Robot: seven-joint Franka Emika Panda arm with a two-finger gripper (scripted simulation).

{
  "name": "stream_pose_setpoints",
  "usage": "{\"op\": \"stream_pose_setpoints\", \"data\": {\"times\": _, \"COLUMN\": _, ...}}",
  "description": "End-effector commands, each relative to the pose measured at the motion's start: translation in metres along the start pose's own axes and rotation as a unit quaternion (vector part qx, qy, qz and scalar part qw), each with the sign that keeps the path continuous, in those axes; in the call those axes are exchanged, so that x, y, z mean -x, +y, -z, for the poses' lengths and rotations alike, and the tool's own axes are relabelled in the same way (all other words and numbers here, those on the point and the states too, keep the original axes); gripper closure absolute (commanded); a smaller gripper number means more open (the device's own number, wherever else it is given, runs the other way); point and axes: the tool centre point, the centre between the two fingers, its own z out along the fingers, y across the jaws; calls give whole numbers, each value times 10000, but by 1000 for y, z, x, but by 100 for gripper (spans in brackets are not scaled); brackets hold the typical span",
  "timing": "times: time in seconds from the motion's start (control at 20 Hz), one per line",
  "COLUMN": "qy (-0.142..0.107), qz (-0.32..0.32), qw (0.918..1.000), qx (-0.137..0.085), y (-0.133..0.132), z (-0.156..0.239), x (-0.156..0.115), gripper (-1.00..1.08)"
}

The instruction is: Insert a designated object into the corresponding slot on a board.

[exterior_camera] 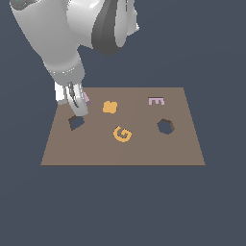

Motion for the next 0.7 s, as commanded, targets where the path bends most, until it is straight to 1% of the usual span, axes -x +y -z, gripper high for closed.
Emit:
{"op": "stream_pose_setpoints", "data": {"times": 0.0, "qy": 1, "qz": -465, "qw": 9989, "qx": -3, "y": -6, "z": 1, "x": 2, "gripper": 108}}
{"op": "stream_pose_setpoints", "data": {"times": 0.2, "qy": 2, "qz": -1218, "qw": 9926, "qx": -5, "y": -15, "z": 2, "x": 4, "gripper": 108}}
{"op": "stream_pose_setpoints", "data": {"times": 0.35, "qy": 3, "qz": -1782, "qw": 9840, "qx": -6, "y": -23, "z": 2, "x": 4, "gripper": 108}}
{"op": "stream_pose_setpoints", "data": {"times": 0.5, "qy": 3, "qz": -2344, "qw": 9721, "qx": -7, "y": -30, "z": 3, "x": 3, "gripper": 108}}
{"op": "stream_pose_setpoints", "data": {"times": 0.65, "qy": 4, "qz": -2902, "qw": 9570, "qx": -8, "y": -37, "z": 3, "x": 2, "gripper": 108}}
